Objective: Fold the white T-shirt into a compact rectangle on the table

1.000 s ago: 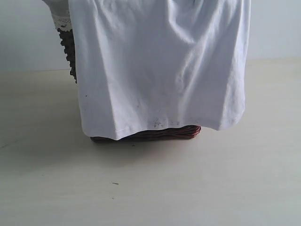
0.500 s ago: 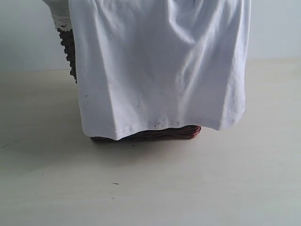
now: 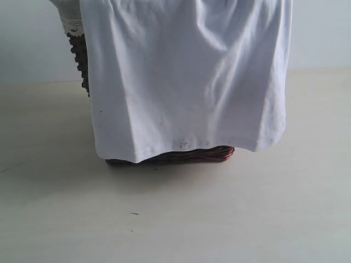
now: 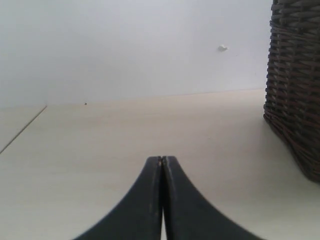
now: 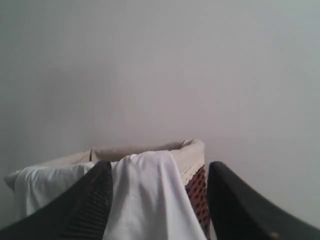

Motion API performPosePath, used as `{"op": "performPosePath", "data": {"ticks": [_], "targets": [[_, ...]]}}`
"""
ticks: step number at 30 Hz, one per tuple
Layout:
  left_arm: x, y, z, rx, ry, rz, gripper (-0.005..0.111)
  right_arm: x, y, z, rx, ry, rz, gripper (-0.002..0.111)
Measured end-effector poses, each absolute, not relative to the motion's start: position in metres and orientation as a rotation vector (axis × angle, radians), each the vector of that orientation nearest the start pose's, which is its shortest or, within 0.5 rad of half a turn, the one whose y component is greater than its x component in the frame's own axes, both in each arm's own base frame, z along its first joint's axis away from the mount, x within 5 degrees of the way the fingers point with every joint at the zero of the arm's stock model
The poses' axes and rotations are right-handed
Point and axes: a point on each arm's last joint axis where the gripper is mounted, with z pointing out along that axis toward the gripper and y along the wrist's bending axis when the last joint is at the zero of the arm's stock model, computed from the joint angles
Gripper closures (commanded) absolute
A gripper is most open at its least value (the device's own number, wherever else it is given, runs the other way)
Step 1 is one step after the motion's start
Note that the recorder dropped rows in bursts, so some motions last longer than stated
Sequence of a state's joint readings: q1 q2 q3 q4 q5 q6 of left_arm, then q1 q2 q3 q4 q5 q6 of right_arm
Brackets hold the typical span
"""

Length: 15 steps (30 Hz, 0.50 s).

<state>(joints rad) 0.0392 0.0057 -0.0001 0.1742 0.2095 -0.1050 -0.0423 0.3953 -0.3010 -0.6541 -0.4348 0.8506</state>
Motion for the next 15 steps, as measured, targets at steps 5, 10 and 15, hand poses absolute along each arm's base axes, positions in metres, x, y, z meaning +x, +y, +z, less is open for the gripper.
{"op": "performPosePath", "data": {"ticks": [5,10,15], "targets": [[0.056,0.005,0.194,-0.005,1.697,0.109,0.107,0.146,0.026,0.334,-0.139,1.441,0.381,0.052],[0.056,0.005,0.194,-0.005,1.697,0.109,0.107,0.206,0.032,0.334,-0.263,1.568,0.4,0.052],[0.056,0.005,0.194,-0.005,1.697,0.109,0.107,0.25,0.033,0.317,-0.306,1.675,0.418,0.058]]}}
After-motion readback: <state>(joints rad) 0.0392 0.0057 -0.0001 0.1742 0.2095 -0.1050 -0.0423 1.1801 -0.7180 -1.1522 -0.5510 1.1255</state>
